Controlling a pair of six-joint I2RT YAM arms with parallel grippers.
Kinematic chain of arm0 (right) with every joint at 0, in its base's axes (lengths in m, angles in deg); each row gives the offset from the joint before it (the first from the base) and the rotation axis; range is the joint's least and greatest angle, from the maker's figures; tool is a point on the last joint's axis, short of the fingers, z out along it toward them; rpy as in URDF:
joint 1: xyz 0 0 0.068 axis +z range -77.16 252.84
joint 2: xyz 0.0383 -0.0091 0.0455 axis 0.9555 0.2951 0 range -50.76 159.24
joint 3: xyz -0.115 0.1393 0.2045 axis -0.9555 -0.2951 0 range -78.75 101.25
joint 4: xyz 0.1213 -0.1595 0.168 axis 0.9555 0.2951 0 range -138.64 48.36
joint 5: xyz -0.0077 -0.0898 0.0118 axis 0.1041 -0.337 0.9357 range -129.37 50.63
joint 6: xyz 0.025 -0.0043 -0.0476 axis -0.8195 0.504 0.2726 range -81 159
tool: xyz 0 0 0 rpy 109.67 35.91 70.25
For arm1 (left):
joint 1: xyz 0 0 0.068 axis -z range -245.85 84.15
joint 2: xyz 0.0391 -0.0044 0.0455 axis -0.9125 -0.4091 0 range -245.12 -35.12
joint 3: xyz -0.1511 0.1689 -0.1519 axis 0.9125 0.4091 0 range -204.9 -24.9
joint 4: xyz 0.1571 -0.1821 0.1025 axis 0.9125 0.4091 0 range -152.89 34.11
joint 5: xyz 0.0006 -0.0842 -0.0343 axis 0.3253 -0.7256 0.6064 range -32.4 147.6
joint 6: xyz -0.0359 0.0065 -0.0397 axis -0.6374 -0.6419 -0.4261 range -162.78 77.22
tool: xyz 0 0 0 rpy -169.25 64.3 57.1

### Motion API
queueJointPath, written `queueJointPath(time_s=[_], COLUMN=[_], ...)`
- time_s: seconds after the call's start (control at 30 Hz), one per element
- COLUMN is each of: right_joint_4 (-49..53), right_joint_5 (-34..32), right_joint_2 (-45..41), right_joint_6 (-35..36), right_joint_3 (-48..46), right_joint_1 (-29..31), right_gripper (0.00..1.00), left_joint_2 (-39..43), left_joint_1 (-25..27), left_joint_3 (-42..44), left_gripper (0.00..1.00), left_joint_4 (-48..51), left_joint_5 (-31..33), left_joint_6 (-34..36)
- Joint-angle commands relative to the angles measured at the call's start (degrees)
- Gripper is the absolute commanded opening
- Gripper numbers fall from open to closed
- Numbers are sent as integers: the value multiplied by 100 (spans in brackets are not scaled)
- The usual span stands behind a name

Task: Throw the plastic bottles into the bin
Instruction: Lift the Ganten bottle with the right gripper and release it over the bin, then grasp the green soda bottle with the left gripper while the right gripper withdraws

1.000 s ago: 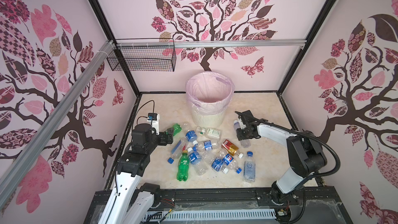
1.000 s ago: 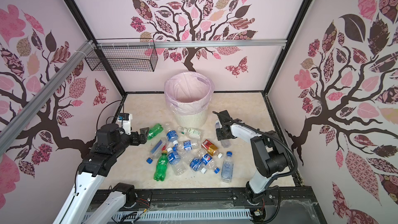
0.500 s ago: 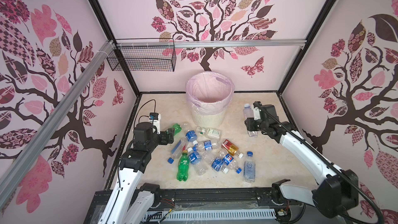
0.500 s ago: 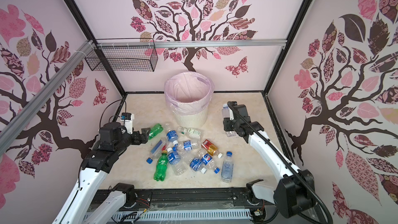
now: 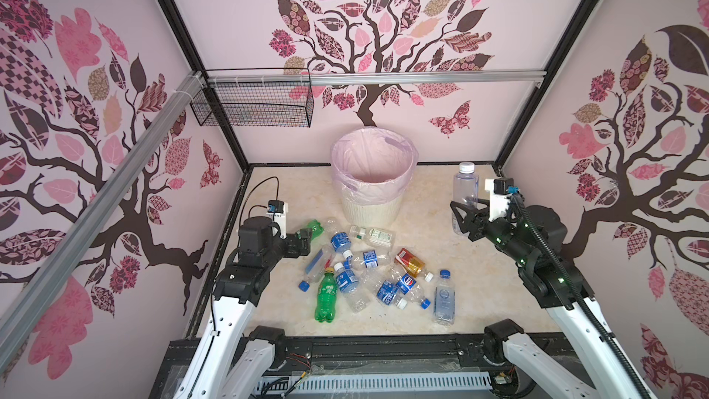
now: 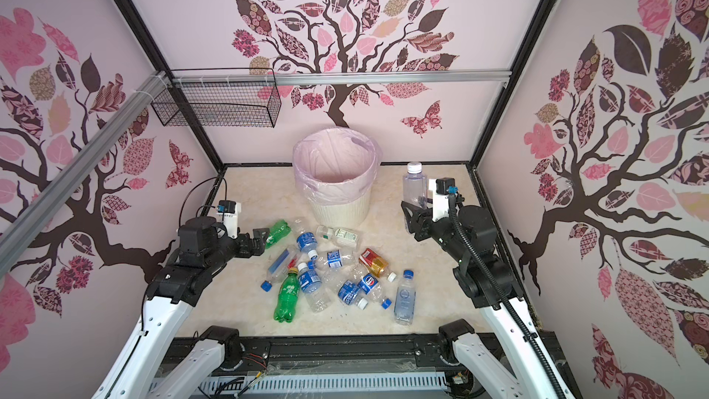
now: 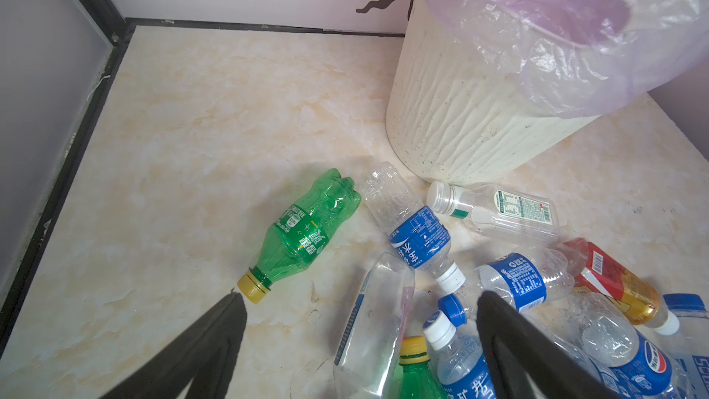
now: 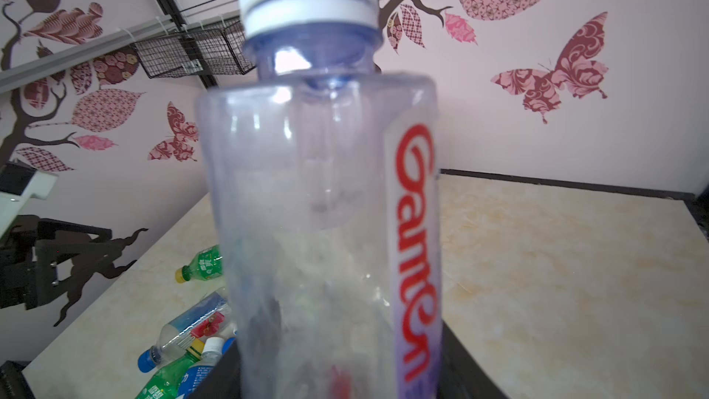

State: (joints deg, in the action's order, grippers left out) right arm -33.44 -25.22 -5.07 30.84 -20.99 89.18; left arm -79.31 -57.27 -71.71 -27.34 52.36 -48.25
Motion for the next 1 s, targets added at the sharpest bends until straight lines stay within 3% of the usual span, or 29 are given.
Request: queueJointPath(time_s=[0.0, 0.1, 0.23, 0.3, 0.37, 0.4, 0.57, 0.8, 0.97], right_joint_4=[-791, -1119, -673, -126, 647, 891, 722, 1054, 1020], right_joint_5=[724, 699, 880, 1014, 1041, 1012, 683, 339, 131], right_joint_2=[975, 2269, 4292, 5176, 5897, 6051, 5457, 4440, 3342], right_joint_6=[-202, -193, -205, -209, -129, -79, 123, 359, 377], right_joint_3=[824, 1941, 4048, 5087, 6036, 6260, 5583, 4987, 3924], right_joint_1=[14, 358, 694, 764, 793, 798, 796, 771, 759], right_gripper=[51, 49, 49, 59, 78, 80, 96, 96, 97], left_joint_2=[71, 167, 272, 303, 329, 339, 281, -327, -1026], left_joint_1=[-39, -49, -67, -67, -73, -78, -84, -174, -294], left_joint_3=[-135, -162, -205, -256, -318, -340, -384, -754, -1105], left_gripper=[98, 98, 98, 98, 98, 98, 98, 98, 98], left_joint_4=[127, 202, 251, 282, 335, 366, 423, 486, 736], left_joint_5=[12, 38, 11, -8, -13, -8, 30, 114, 242], left_joint_6=[150, 143, 60, 26, 0, -3, 84, 310, 714])
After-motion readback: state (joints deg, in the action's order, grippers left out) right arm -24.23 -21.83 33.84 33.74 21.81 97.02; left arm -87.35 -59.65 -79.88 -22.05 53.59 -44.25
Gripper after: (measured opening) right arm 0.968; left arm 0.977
